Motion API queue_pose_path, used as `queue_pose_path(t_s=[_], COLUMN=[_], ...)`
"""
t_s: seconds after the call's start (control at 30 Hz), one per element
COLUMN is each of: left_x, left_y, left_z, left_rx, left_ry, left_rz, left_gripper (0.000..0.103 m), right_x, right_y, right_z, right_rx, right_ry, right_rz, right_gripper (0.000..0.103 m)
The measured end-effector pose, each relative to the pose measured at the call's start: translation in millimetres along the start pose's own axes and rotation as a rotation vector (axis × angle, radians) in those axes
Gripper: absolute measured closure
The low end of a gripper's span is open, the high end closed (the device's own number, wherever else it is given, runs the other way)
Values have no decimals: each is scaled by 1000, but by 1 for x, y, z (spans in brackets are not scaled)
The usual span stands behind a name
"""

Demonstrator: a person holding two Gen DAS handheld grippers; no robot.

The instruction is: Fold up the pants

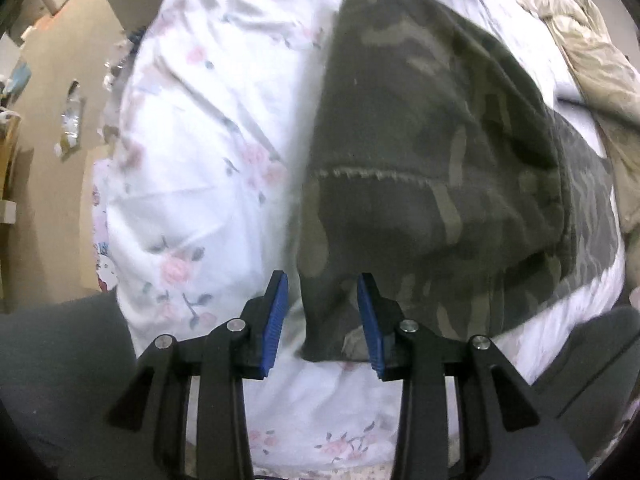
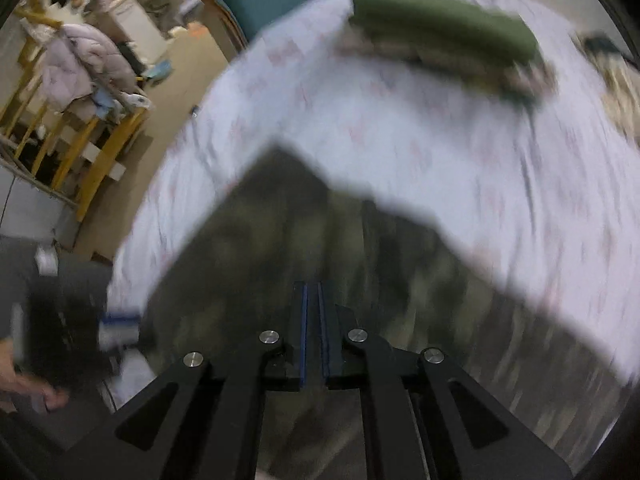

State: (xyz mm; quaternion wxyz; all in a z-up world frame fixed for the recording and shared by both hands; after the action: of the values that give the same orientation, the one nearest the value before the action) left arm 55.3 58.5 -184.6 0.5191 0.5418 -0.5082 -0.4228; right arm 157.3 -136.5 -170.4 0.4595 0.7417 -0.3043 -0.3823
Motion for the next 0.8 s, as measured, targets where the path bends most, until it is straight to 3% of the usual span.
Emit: queue_pose_path(t_s=[0.13, 0.2, 0.27, 0.4, 0.43, 0.47, 0.53, 0.63, 0.7, 0.8], left_x=[7, 10, 10, 11, 13, 16, 25, 42, 49, 52], left_y=[6, 11, 17, 23, 27, 29, 38, 42, 41, 40], left_z=[-3, -4, -7, -8, -11, -13, -16, -24, -28, -40], left_rx=[21, 40, 71, 129, 152, 170, 217, 274, 301, 332], left_ry=[5, -1, -5, 3, -3, -10, -31, -61, -72, -43], left_rz=[16, 28, 13, 19, 21, 19, 12, -5, -13, -16], left_gripper=[67, 61, 52, 28, 23, 21, 19, 19, 19, 19], right_x=[43, 49, 44, 29, 26, 25, 25, 23, 24, 46], right_y=[-40, -47, -41, 5, 18, 29, 49, 47, 30, 7], right_z=[32, 33, 34, 52, 60, 70, 102, 157, 190, 223], right_rx=[41, 130, 142, 246, 282, 317, 405, 475, 495, 500], right_ry=[-160, -196, -198, -310, -352, -404, -579, -884, -1045, -1227], right_rz=[150, 163, 188, 68, 34, 1, -84, -285, -375, -383], right_gripper=[100, 102, 101, 93, 78, 41, 1, 1, 1, 1])
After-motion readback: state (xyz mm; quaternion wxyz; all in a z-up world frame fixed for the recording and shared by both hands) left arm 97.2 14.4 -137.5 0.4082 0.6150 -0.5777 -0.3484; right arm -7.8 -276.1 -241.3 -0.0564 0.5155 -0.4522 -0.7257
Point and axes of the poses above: each gripper's, at about its wrist camera, not at the fingertips, and y roughly against the way its jaws point, x to its right, z to its underside, the point moved 9 cm from there along -y, roughly the way its jaws point, and after that the axes turned 6 degrees about -z, right-handed, at the moved point
